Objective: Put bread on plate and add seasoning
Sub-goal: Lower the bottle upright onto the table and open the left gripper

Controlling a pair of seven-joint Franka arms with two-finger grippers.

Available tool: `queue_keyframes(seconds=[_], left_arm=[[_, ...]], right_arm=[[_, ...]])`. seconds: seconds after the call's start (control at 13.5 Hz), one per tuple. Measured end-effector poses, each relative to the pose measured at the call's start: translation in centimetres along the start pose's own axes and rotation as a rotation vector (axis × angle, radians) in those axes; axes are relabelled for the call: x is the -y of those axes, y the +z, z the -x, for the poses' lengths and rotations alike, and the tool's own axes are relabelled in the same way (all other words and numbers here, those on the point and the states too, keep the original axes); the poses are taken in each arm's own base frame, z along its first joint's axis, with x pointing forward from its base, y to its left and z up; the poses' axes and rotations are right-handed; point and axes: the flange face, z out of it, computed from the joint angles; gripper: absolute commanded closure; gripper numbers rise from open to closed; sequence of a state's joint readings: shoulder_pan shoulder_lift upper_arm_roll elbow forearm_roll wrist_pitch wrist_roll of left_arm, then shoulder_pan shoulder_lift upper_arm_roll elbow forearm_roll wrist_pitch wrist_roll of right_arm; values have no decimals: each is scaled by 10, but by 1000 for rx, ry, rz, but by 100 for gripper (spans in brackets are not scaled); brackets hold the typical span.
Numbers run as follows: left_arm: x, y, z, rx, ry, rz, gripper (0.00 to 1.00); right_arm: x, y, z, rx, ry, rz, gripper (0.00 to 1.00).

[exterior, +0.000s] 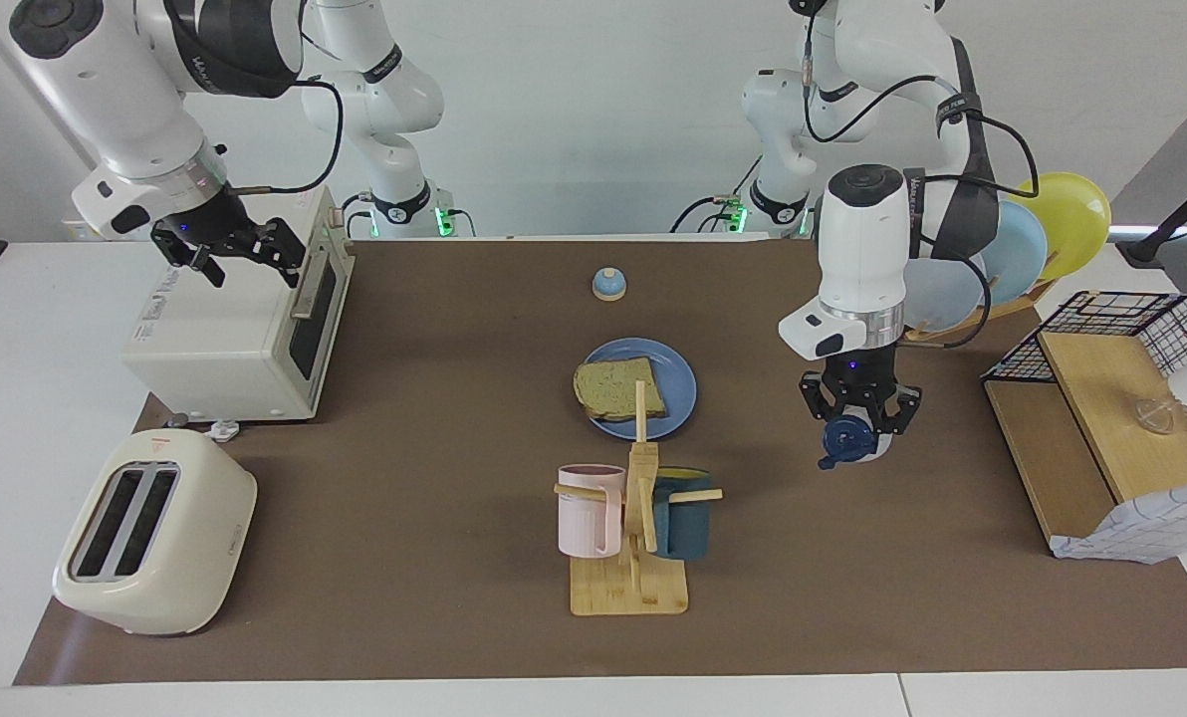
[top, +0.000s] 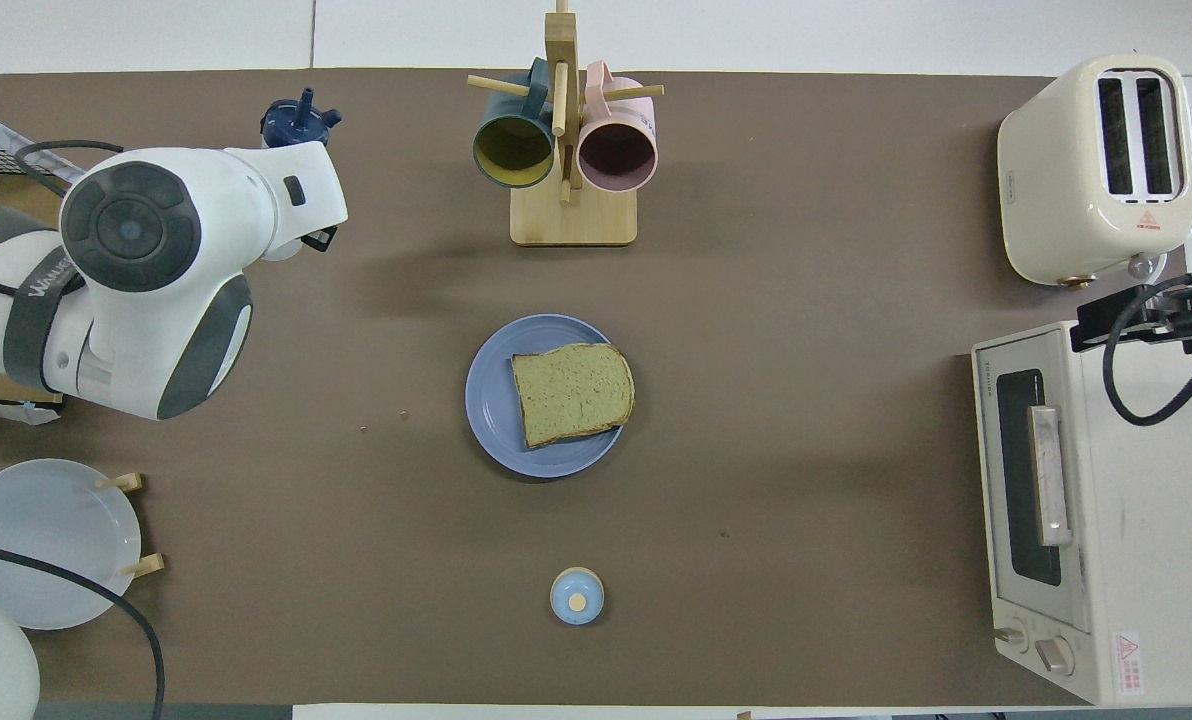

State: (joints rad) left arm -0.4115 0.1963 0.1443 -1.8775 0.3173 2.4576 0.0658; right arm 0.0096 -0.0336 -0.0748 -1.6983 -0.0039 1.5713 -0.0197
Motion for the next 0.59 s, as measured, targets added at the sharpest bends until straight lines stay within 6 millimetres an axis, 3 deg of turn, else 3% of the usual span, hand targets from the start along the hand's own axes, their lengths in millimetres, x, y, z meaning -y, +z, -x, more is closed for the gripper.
queue_keyframes(seconds=[0.59], left_arm=[[-28, 32, 87, -341, -428, 131, 100]], right_arm=[[0, 0, 0, 0, 0, 0, 0]])
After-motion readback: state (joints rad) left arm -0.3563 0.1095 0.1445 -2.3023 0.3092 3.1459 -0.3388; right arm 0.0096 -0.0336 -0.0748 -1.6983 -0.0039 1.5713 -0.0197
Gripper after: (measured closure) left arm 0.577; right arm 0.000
